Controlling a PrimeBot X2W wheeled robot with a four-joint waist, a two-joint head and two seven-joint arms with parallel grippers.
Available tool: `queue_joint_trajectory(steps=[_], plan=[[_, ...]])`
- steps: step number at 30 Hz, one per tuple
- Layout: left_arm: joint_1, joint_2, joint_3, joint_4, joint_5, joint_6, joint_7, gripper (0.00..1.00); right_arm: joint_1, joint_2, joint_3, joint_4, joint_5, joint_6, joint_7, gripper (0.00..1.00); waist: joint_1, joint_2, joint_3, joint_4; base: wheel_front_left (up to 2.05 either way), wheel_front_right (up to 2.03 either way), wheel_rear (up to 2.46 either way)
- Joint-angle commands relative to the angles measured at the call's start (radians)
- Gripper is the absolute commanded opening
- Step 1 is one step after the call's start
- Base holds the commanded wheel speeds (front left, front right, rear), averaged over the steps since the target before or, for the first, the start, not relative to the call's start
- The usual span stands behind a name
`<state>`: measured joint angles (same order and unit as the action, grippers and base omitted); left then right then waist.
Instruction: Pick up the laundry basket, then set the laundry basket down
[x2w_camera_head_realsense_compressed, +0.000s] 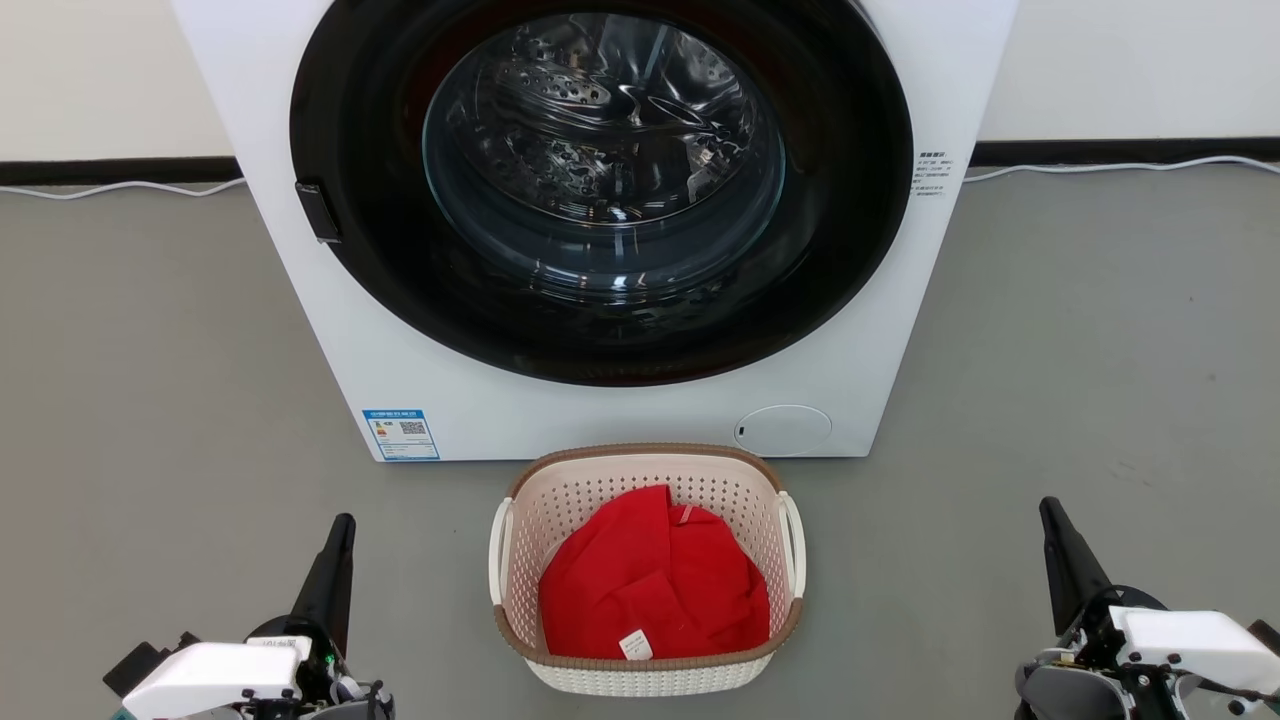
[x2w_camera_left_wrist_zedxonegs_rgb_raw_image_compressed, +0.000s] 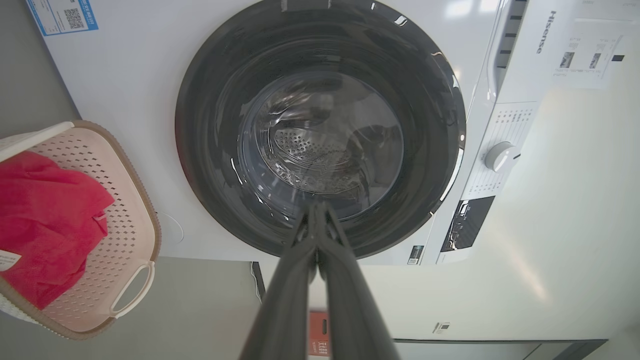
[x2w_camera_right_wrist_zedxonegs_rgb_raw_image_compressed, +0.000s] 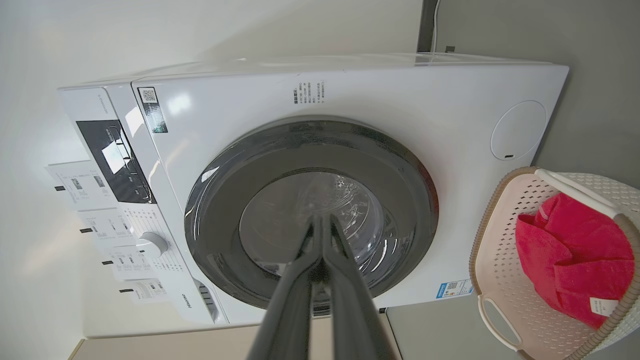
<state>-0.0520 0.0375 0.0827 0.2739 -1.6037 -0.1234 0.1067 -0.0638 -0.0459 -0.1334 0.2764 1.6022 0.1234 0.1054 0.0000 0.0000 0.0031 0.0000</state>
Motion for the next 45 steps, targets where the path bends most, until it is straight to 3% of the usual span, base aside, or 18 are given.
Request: queue_joint_trajectory(steps=[1, 2, 12, 16, 27, 45], plan=[[-0.056, 0.013, 0.031, -0.029, -0.005, -0.007, 0.006, 0.00, -0.044, -0.004, 0.020, -0.032, 0.007, 0.007, 0.008, 0.00, 0.0000, 0.0000, 0.000, 0.000, 0.00, 0.00, 0.00], [0.000, 0.000, 0.000, 0.000, 0.000, 0.000, 0.000, 1.00, 0.000, 0.000, 0.000, 0.000, 0.000, 0.000, 0.000, 1.00, 0.0000, 0.0000, 0.000, 0.000, 0.00, 0.00, 0.00], [0.015, -0.007, -0.014, 0.029, 0.011, 0.001, -0.022, 1.00, 0.016, 0.003, 0.020, 0.016, -0.011, 0.000, -0.018, 1.00, 0.0023, 0.0000, -0.001, 0.000, 0.00, 0.00, 0.00], [0.010, -0.006, -0.022, 0.024, 0.018, 0.001, -0.034, 1.00, 0.014, -0.001, 0.033, 0.006, -0.015, 0.000, -0.030, 1.00, 0.0002, 0.0000, 0.001, 0.000, 0.00, 0.00, 0.00], [-0.004, -0.005, -0.039, 0.009, 0.048, 0.000, -0.063, 1.00, 0.002, -0.013, 0.067, -0.018, -0.034, 0.001, -0.062, 1.00, 0.0001, 0.0000, 0.003, 0.000, 0.00, 0.00, 0.00], [-0.025, -0.002, -0.063, -0.016, 0.205, -0.001, -0.119, 1.00, -0.018, -0.028, 0.116, -0.056, -0.147, 0.002, -0.117, 1.00, 0.0000, 0.0000, 0.005, -0.002, 0.00, 0.00, 0.00]])
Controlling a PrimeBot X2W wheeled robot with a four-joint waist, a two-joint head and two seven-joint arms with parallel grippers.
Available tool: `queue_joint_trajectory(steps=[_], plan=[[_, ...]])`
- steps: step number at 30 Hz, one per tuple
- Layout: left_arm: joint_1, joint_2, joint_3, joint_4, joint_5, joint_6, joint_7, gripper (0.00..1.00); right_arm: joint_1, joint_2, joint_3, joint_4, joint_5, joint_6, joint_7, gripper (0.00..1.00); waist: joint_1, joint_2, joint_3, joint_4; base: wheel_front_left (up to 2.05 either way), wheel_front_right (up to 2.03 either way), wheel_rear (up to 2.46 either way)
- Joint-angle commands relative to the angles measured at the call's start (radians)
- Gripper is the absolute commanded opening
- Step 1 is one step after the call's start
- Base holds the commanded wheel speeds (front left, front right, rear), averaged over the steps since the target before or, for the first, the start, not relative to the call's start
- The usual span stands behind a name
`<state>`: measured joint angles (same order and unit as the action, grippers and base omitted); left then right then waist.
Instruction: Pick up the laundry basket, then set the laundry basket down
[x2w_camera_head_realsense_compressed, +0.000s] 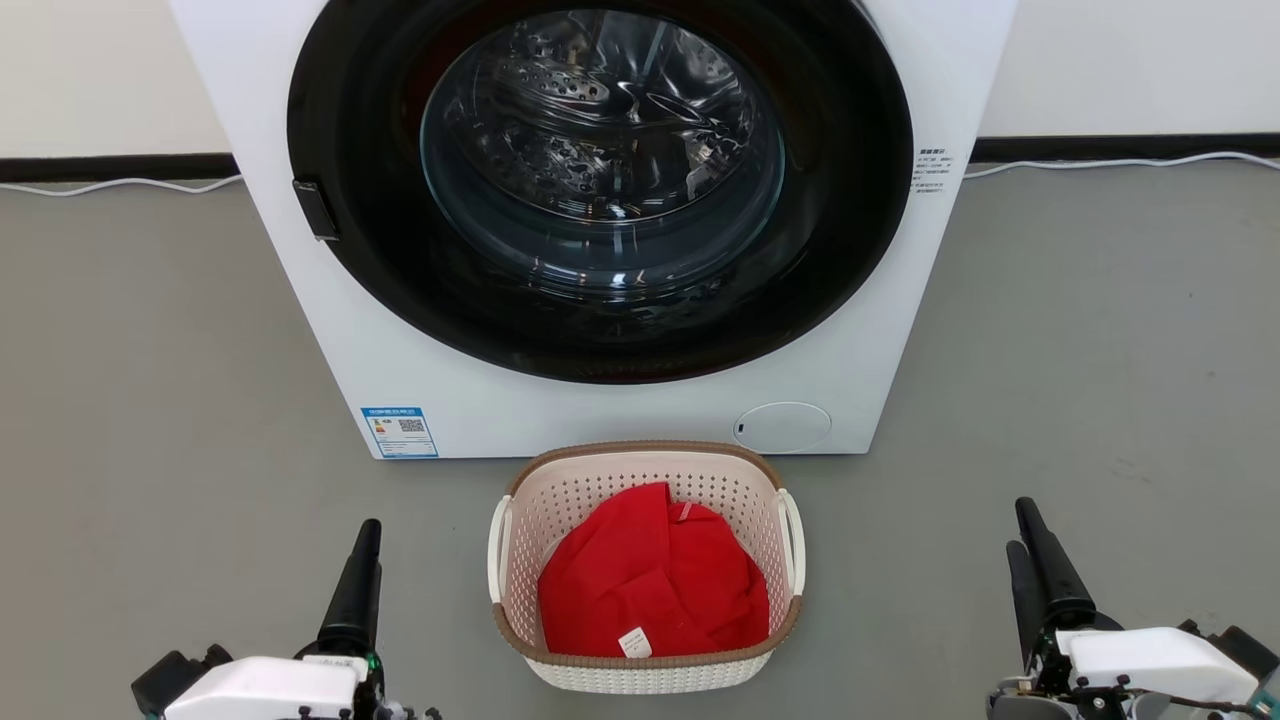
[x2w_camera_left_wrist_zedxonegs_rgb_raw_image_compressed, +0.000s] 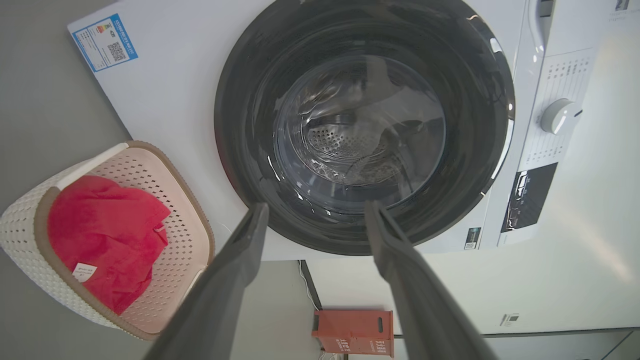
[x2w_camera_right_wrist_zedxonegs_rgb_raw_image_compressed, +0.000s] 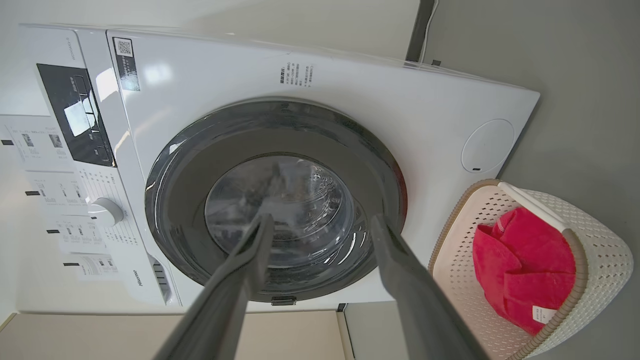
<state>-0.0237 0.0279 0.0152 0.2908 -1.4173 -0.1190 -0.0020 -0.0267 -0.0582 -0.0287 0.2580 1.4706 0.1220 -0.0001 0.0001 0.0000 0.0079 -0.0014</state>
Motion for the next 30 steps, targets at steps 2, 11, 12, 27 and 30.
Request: queue_joint_trajectory(steps=[2, 11, 12, 27, 30], plan=[[-0.055, 0.008, 0.001, -0.036, 0.040, -0.006, -0.016, 1.00, -0.057, -0.018, 0.018, -0.043, -0.032, 0.003, -0.018, 1.00, -0.0001, 0.0000, 0.001, -0.001, 0.00, 0.00, 0.00], [-0.067, 0.010, -0.009, -0.046, 0.157, -0.007, -0.042, 1.00, -0.066, -0.024, 0.044, -0.062, -0.094, 0.004, -0.044, 1.00, -0.0001, 0.0000, 0.005, -0.001, 0.00, 0.00, 0.00], [-0.068, 0.010, -0.011, -0.048, 0.171, -0.007, -0.045, 1.00, -0.068, -0.025, 0.047, -0.064, -0.103, 0.004, -0.047, 1.00, -0.0001, 0.0000, 0.006, -0.001, 0.00, 0.00, 0.00], [-0.081, 0.012, -0.021, -0.048, 0.375, -0.008, -0.086, 1.00, -0.085, -0.048, 0.098, -0.074, -0.257, 0.005, -0.088, 1.00, -0.0001, 0.0000, 0.010, -0.002, 0.00, 0.00, 0.00], [-0.084, 0.013, -0.023, -0.049, 0.423, -0.008, -0.095, 1.00, -0.089, -0.053, 0.111, -0.075, -0.299, 0.005, -0.097, 1.00, -0.0001, 0.0000, 0.012, -0.002, 0.00, 0.00, 0.00]])
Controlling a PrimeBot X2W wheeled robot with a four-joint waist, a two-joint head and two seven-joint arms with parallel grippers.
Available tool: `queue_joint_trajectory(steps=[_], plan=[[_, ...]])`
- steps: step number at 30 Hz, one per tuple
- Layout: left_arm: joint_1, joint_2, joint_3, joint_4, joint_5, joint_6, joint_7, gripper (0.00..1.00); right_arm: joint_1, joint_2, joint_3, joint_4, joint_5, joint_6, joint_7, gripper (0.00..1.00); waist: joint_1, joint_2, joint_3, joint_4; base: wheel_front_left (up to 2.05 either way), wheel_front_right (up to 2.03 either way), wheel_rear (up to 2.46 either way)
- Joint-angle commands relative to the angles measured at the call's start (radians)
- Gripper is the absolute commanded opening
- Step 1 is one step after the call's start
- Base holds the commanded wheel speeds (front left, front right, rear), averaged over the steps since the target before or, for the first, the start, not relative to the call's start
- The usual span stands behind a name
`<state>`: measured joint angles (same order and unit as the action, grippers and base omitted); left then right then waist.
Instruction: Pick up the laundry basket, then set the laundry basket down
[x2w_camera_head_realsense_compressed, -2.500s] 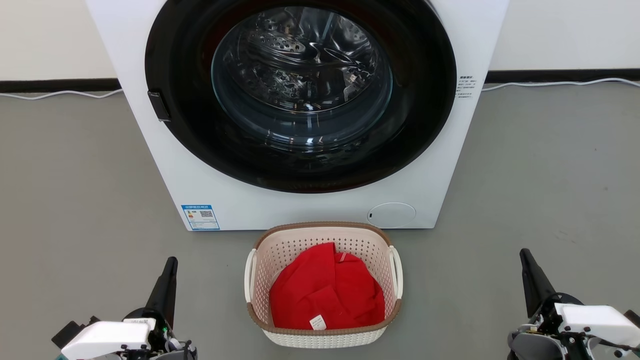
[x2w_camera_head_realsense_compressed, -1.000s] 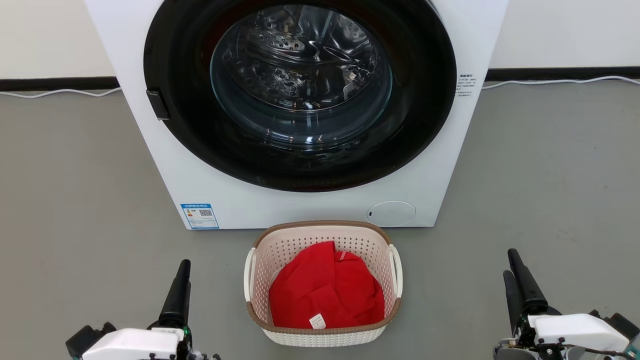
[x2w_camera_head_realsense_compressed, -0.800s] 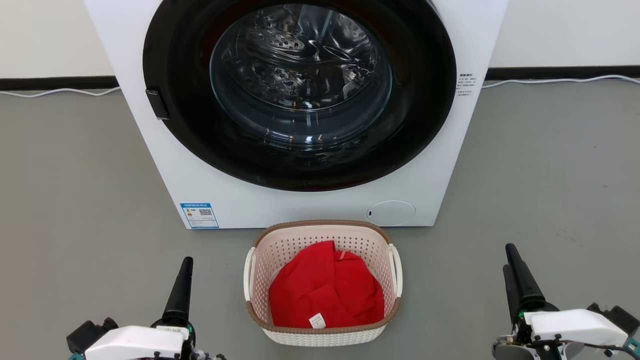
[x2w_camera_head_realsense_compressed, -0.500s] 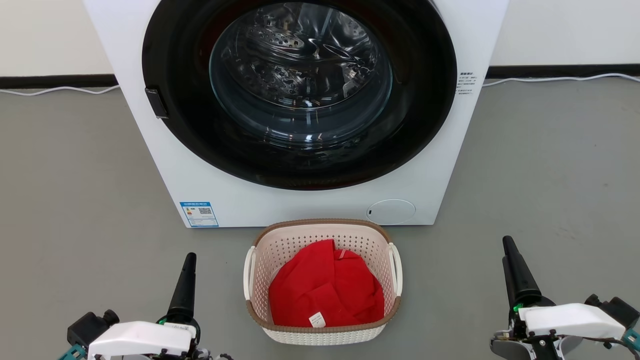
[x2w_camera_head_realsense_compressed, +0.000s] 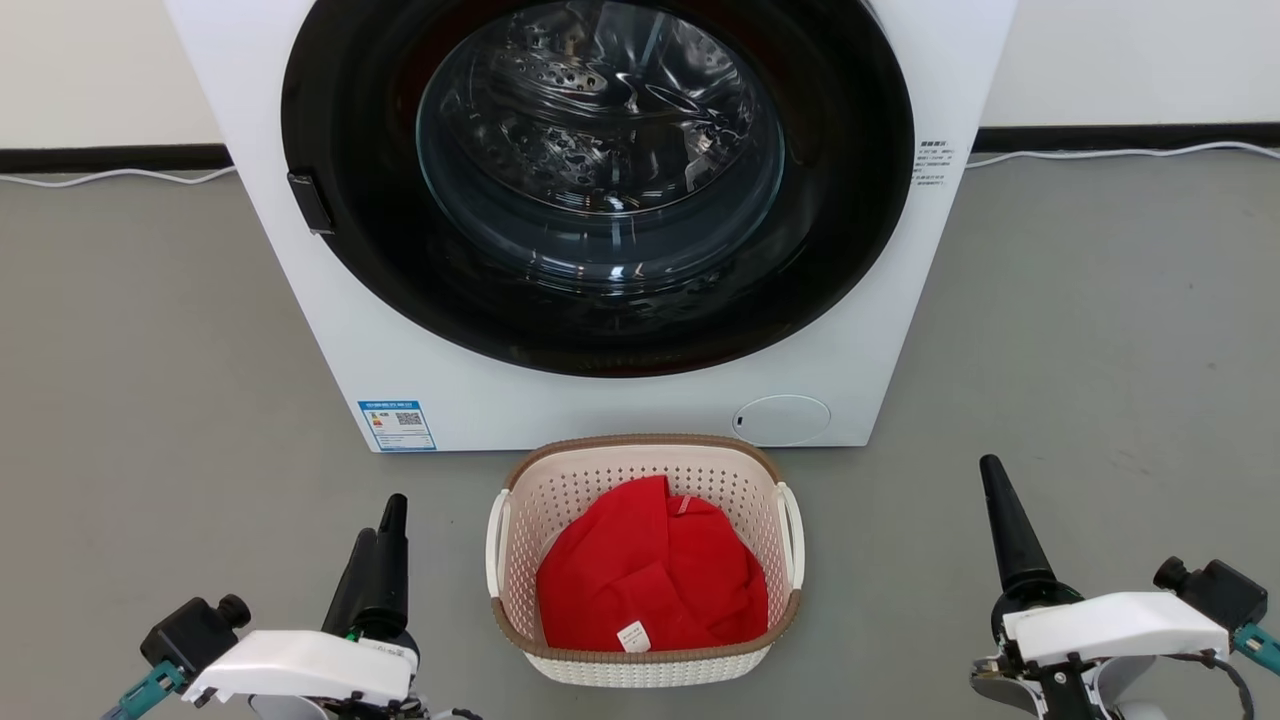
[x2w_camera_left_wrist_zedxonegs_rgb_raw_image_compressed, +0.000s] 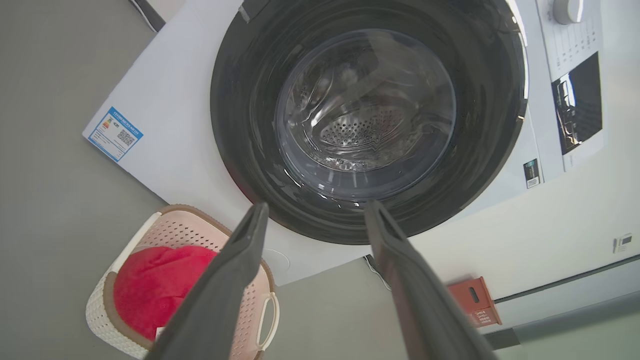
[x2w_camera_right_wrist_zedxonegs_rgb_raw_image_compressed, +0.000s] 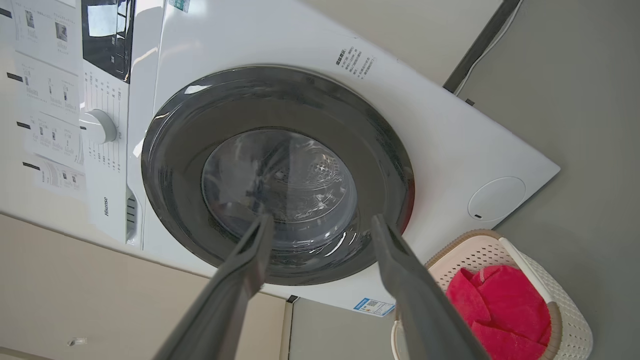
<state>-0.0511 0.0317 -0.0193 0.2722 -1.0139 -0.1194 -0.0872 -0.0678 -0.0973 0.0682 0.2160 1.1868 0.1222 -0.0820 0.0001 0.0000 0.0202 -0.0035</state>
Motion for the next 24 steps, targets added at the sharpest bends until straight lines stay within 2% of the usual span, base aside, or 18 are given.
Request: queue_joint_trajectory(steps=[1, 9, 24], plan=[[-0.057, 0.009, 0.012, -0.031, 0.035, -0.008, -0.013, 1.00, -0.050, -0.015, 0.018, -0.033, -0.031, 0.005, -0.018, 1.00, -0.0001, 0.0000, 0.001, 0.000, 0.00, 0.00, 0.00], [-0.066, 0.011, 0.009, -0.030, 0.172, -0.002, -0.036, 1.00, -0.061, -0.021, 0.038, -0.031, -0.147, 0.005, -0.042, 1.00, -0.0001, 0.0000, 0.004, -0.001, 0.00, 0.00, 0.00], [-0.078, 0.013, -0.010, -0.032, 0.410, 0.039, -0.080, 1.00, -0.078, -0.015, 0.032, -0.003, -0.427, 0.006, -0.086, 1.00, -0.0001, 0.0000, 0.004, -0.001, 0.00, 0.00, 0.00]])
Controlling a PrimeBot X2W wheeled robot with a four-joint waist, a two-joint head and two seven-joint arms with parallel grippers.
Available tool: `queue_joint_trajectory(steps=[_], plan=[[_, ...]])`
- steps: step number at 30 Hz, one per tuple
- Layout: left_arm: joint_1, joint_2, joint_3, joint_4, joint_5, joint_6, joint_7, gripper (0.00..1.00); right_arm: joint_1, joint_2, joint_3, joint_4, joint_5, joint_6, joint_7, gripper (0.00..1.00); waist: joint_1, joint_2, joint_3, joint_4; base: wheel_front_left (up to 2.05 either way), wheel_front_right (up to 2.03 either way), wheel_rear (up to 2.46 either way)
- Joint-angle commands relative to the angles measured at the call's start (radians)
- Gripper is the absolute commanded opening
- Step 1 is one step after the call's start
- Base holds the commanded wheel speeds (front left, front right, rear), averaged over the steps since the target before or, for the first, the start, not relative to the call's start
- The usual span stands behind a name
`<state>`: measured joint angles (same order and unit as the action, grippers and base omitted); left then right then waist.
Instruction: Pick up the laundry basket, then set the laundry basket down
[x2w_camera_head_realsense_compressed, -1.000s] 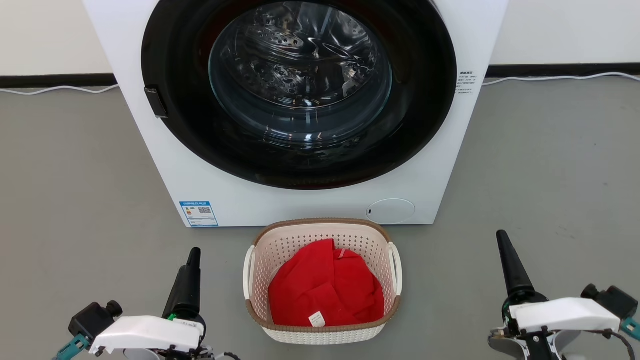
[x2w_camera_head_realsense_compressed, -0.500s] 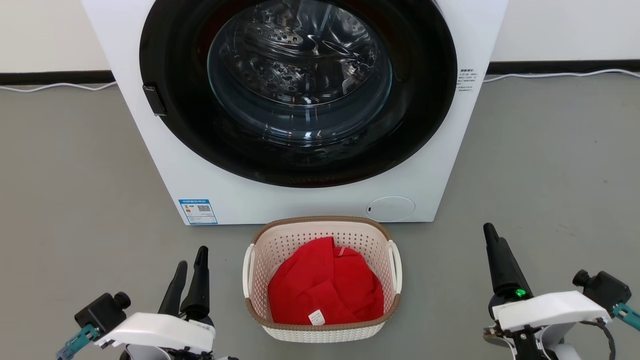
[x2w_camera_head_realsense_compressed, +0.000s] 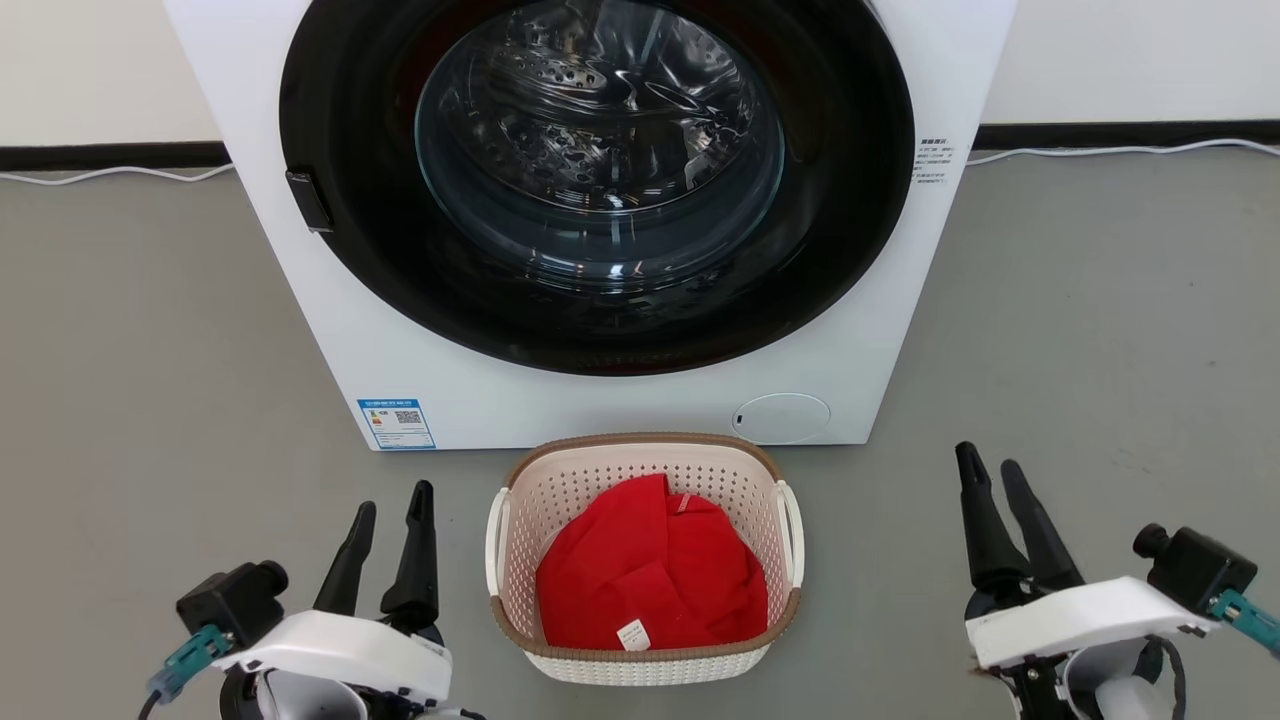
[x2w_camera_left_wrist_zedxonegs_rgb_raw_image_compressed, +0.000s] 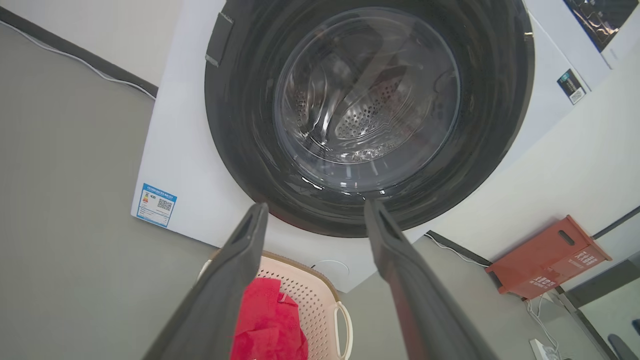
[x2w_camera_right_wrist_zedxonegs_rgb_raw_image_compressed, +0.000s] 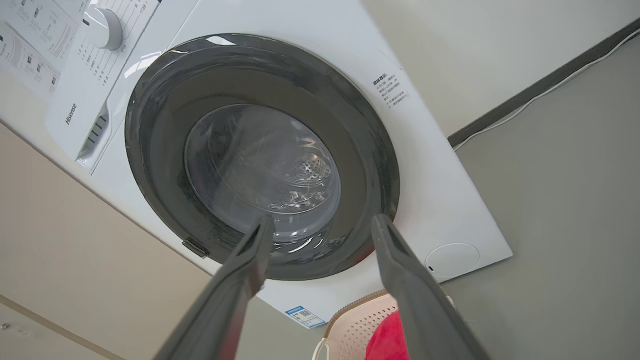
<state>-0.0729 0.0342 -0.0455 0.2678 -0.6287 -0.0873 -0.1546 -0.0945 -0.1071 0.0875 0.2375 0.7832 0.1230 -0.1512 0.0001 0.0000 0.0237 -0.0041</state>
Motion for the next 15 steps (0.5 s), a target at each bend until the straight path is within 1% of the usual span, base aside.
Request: queue_joint_trajectory(steps=[1, 7, 15], plan=[[-0.057, 0.011, 0.014, -0.027, 0.038, 0.008, -0.016, 1.00, -0.053, -0.005, 0.010, -0.023, -0.043, 0.006, -0.019, 1.00, -0.0001, 0.0000, 0.000, 0.000, 0.00, 0.00, 0.00], [-0.064, 0.012, 0.001, -0.012, 0.126, 0.026, -0.033, 1.00, -0.058, -0.004, 0.010, -0.011, -0.145, 0.006, -0.037, 1.00, -0.0001, 0.0000, -0.001, 0.001, 0.00, 0.00, 0.00], [-0.073, 0.013, -0.007, -0.009, 0.209, 0.038, -0.054, 1.00, -0.063, -0.002, 0.009, -0.003, -0.237, 0.007, -0.057, 1.00, -0.0001, 0.0000, -0.002, -0.001, 0.00, 0.00, 0.00]])
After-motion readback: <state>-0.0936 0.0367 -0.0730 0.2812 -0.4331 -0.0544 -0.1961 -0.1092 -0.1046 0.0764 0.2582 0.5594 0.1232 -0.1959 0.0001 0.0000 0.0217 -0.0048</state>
